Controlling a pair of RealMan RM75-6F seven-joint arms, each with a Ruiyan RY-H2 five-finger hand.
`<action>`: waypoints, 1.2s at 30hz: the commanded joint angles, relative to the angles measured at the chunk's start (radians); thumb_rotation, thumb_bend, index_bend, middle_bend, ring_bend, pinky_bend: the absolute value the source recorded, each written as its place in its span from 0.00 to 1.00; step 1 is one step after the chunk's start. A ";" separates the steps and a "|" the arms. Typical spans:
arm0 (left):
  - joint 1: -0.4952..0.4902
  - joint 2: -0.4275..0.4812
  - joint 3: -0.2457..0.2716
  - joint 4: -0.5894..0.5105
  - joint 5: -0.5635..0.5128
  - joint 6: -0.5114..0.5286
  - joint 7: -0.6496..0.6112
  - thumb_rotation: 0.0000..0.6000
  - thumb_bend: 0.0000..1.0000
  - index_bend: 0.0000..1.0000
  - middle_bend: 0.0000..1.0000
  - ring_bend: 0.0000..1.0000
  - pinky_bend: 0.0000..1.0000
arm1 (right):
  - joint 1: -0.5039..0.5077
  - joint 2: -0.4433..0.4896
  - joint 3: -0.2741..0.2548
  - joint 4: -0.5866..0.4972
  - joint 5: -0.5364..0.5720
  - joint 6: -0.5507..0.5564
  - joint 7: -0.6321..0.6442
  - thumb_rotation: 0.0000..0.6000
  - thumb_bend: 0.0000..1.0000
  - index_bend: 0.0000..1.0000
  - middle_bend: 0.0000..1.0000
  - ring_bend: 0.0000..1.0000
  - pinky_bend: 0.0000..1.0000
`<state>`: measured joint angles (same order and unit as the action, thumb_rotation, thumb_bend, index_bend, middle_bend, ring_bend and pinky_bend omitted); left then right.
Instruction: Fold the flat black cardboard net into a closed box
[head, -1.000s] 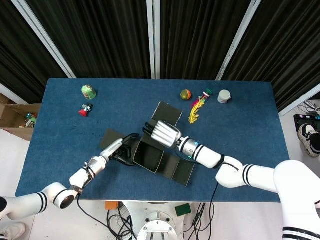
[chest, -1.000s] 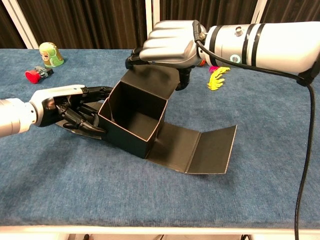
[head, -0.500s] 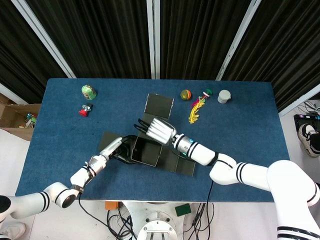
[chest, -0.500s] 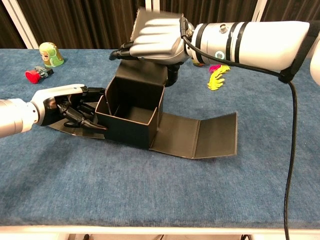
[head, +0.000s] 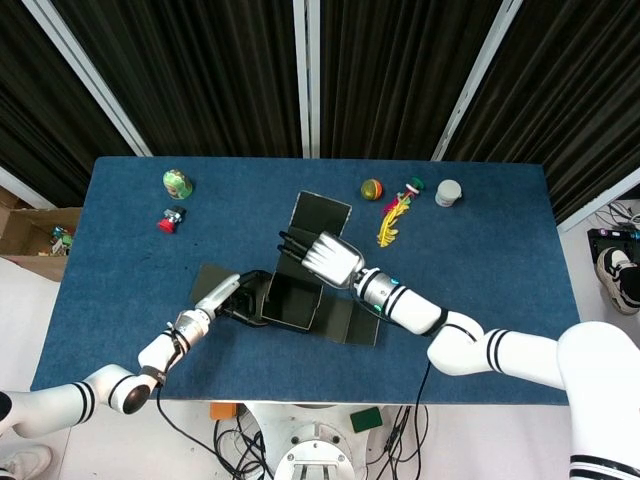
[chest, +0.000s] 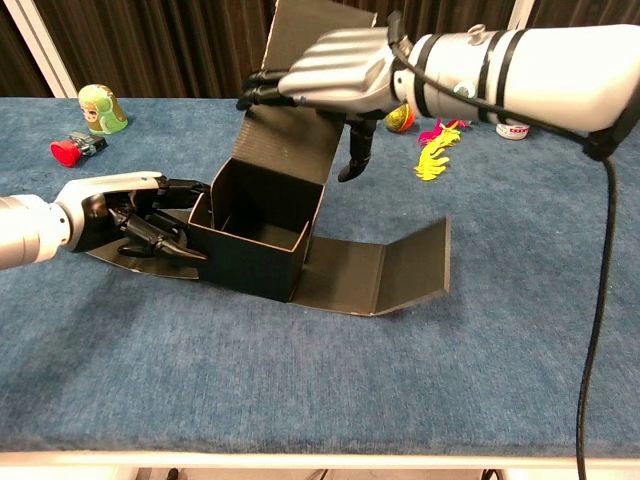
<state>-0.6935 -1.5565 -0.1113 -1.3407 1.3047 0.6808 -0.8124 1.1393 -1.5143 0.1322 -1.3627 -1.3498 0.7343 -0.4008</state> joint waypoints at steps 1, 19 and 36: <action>-0.001 0.018 -0.008 -0.023 -0.029 -0.020 0.025 1.00 0.00 0.36 0.33 0.61 0.95 | -0.035 0.050 0.000 -0.050 -0.049 0.048 0.091 1.00 0.15 0.00 0.00 0.65 0.98; 0.025 0.114 -0.057 -0.108 -0.080 -0.084 -0.047 1.00 0.00 0.36 0.32 0.61 0.95 | -0.214 0.173 -0.040 -0.136 -0.205 0.292 0.581 1.00 0.18 0.00 0.00 0.65 0.98; 0.098 0.248 -0.177 -0.195 0.028 -0.146 -0.523 1.00 0.00 0.36 0.32 0.61 0.95 | -0.474 0.110 -0.070 0.072 -0.272 0.693 0.900 1.00 0.18 0.00 0.07 0.66 0.98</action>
<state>-0.6123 -1.3377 -0.2633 -1.5158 1.2905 0.5412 -1.2596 0.6867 -1.3866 0.0616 -1.3166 -1.6265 1.4107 0.4759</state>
